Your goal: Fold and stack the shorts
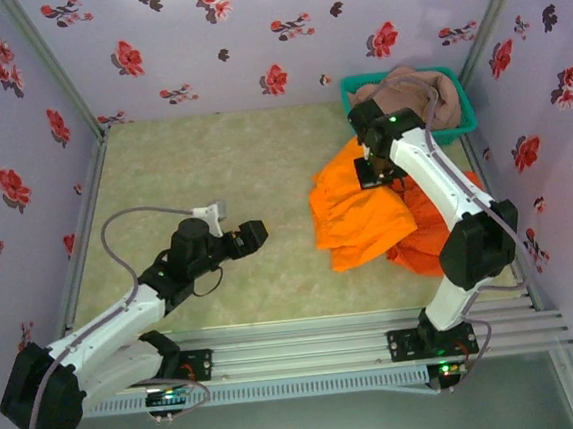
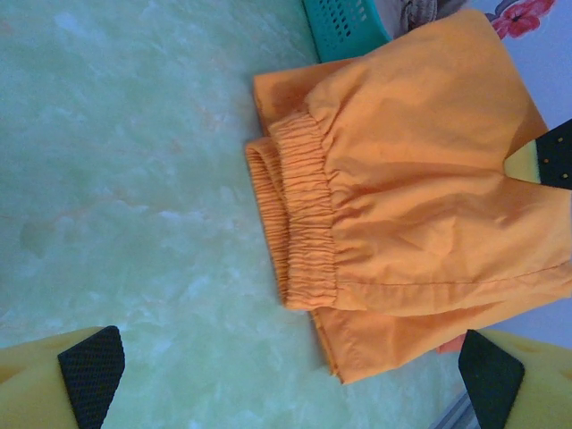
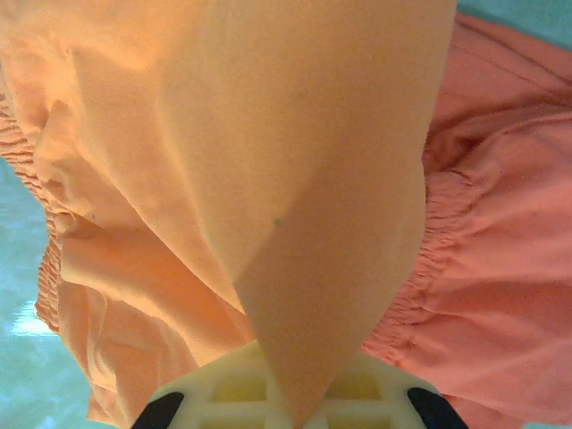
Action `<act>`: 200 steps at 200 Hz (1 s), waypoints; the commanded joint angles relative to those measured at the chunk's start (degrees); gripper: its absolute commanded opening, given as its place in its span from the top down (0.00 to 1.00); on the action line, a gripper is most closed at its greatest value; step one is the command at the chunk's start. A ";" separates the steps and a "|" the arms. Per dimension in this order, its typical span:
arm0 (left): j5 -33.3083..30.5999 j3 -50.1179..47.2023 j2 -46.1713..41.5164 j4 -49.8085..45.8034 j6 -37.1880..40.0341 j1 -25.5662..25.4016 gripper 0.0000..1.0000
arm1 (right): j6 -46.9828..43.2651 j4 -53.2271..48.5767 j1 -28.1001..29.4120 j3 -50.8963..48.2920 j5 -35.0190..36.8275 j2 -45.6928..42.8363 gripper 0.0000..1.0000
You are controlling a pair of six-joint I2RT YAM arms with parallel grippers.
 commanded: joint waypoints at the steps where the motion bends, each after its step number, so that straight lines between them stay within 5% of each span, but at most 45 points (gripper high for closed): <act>1: -0.40 -1.01 -1.27 1.56 0.04 0.51 0.01 | -0.89 -5.39 -2.07 2.86 4.43 -1.68 1.00; 200: -0.36 -3.01 -2.51 1.95 -0.84 1.56 0.01 | -9.52 -11.43 -15.94 12.71 14.35 1.40 1.00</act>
